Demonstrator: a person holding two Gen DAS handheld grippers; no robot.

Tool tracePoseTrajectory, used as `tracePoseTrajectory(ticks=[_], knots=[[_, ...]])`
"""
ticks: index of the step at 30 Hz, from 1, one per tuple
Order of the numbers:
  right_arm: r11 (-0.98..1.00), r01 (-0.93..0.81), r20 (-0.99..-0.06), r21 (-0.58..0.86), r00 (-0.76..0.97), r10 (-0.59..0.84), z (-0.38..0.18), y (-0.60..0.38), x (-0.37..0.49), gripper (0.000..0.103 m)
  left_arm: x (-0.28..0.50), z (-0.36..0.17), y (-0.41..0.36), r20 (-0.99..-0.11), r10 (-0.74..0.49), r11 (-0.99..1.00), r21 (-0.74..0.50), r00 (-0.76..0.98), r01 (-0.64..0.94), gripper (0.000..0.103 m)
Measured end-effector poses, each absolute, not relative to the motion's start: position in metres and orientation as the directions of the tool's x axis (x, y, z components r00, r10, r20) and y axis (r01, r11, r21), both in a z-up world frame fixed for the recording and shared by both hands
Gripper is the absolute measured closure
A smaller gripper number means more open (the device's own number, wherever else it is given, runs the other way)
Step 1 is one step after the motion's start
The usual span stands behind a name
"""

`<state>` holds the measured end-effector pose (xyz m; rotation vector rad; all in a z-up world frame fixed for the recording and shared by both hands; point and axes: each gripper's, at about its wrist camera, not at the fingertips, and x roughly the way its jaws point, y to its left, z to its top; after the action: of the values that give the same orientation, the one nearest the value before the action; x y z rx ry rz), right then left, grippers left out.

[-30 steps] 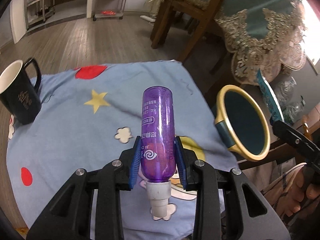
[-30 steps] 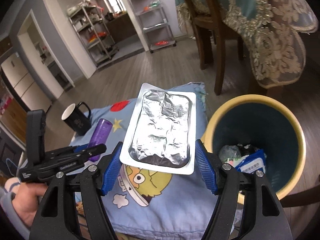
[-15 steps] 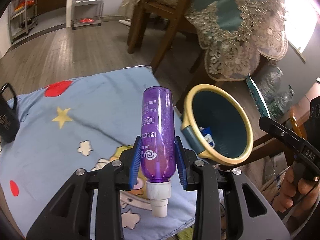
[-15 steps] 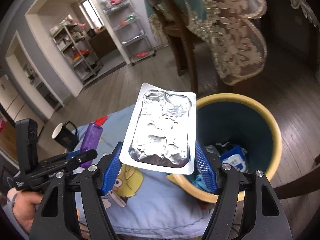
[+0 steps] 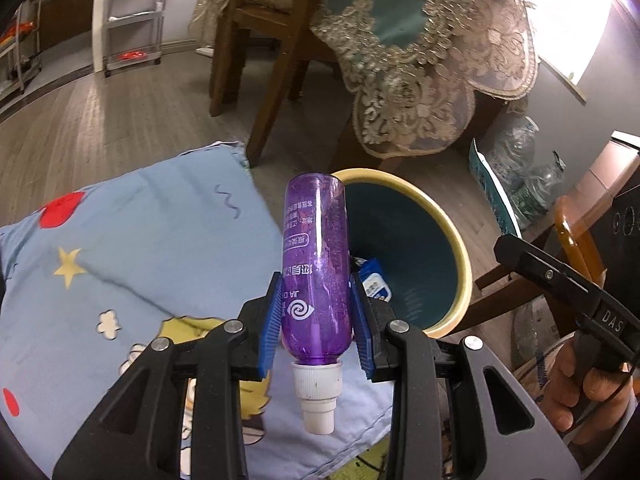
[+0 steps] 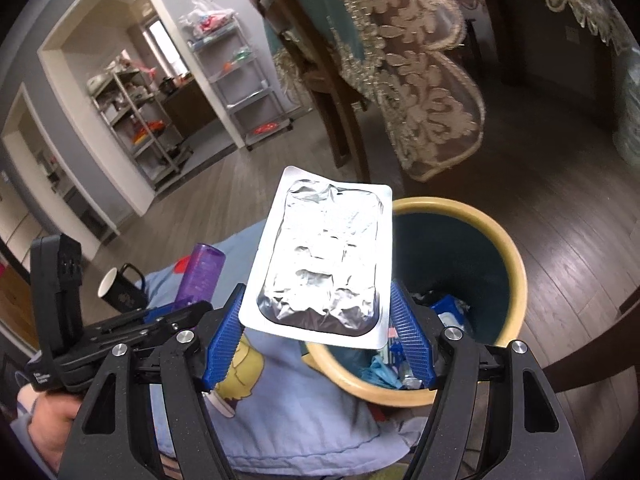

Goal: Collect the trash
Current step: 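Carry the spray bottle and blister pack over the bin with both tools, then open both tools to drop the bottle and blister pack into the bin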

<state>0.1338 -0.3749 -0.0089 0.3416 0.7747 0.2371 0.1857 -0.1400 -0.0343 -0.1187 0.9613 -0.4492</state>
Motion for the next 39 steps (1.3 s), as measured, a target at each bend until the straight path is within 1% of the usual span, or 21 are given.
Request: tracePoseTrajectory(ticks=[13,24,33,39], knots=[[0.915,-0.004,-0.643,0.404,0.710,0.288,-0.014,-0.399,0.133,0.032,0.201,-0.049,-0.188,-0.773,-0.452,0.880,-0.304,0.445,0.364,0.072],[0.909,0.053,-0.670,0.414,0.693,0.265,-0.030,-0.413,0.137,0.032,0.217,-0.073,-0.215,-0.782,-0.494,0.855,-0.357,0.379,0.378,0.072],[0.902,0.094,-0.692,0.422,0.676,0.254,-0.045,-0.428,0.135,0.032,0.224,-0.093,-0.231,-0.802,-0.504,0.844,-0.379,0.320,0.378,0.071],[0.897,0.114,-0.708,0.427,0.659,0.253,-0.056,-0.438,0.136,0.032,0.228,-0.104,-0.235,-0.820,-0.487,0.853,-0.374,0.299,0.364,0.071]])
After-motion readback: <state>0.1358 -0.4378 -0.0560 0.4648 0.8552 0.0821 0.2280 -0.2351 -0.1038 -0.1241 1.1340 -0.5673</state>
